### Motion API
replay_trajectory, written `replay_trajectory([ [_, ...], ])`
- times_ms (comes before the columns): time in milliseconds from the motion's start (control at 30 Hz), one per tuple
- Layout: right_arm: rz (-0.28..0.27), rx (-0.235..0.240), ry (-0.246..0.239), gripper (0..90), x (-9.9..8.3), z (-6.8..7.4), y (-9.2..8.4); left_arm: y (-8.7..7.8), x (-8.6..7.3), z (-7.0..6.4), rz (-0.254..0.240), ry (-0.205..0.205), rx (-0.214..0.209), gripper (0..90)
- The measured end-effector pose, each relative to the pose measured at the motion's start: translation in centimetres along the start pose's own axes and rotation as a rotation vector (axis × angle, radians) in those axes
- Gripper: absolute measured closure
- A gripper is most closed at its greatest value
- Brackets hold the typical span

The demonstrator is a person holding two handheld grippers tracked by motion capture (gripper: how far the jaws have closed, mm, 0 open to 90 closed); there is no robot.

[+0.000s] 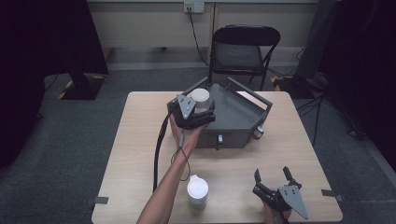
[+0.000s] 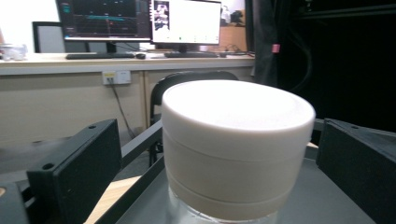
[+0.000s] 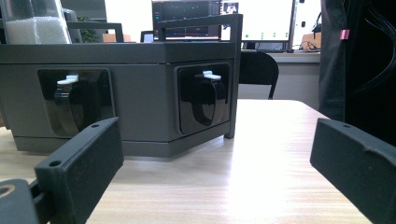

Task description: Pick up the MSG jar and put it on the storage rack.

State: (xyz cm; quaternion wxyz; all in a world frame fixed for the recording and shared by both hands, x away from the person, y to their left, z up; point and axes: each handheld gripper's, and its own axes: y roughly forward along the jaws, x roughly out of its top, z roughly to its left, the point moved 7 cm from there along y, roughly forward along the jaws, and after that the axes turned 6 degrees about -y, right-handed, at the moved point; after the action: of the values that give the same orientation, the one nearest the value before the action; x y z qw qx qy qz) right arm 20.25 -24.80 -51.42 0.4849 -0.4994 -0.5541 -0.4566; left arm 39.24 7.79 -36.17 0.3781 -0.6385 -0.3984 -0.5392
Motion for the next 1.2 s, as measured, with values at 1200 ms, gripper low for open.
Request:
replay_trajectory([
  [1200, 0.001, -0.006, 0.000, 1.1, 0.0, 0.1, 0.0, -4.3, 1.0, 1.4, -0.004, -0.056, -0.027, 0.0],
])
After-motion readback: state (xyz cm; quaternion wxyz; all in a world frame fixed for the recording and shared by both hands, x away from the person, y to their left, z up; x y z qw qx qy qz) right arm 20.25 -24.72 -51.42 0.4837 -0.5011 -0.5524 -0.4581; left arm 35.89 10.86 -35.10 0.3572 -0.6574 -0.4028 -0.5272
